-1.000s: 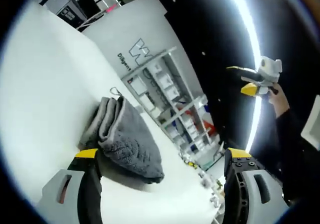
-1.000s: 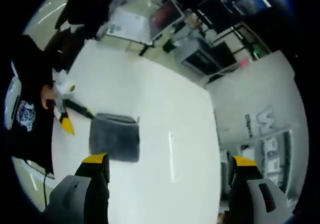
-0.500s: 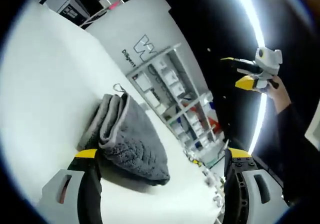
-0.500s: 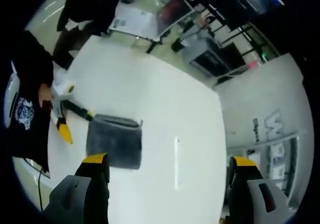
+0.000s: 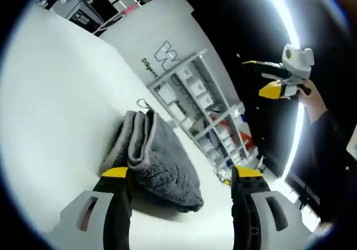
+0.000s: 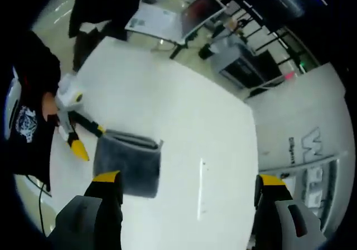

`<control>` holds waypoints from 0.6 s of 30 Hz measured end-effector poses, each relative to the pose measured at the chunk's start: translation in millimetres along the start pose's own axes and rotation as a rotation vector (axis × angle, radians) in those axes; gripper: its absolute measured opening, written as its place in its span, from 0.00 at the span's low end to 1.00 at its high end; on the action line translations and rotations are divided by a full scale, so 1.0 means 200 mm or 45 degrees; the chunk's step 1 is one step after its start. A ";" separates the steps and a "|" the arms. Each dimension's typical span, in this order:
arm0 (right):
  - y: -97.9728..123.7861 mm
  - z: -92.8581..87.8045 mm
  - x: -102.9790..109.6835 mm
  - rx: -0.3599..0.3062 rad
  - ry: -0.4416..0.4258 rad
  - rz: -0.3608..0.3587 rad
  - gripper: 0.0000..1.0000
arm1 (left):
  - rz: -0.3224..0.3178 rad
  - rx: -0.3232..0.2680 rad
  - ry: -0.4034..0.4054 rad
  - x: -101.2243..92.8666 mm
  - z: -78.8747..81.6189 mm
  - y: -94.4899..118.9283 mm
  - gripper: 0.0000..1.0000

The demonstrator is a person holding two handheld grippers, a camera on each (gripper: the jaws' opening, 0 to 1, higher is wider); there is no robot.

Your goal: Open the folded towel by lifting each exposed corner and separating the folded layers until the towel lies flat within the target outline without major curled edges

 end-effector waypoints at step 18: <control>-0.18 -0.05 -0.01 0.000 -0.004 0.065 0.89 | 0.112 0.016 -0.096 0.10 -0.02 -0.06 0.16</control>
Point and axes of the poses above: the point that each gripper's makers call its tool centre point, and the gripper's own axes: y roughly backward along the fingers, x roughly to its left, z roughly out of its top, the point moved 3 cm from there along y, roughly backward along the fingers, and after that the axes turned 13 degrees about -y, right-handed, at the moved point
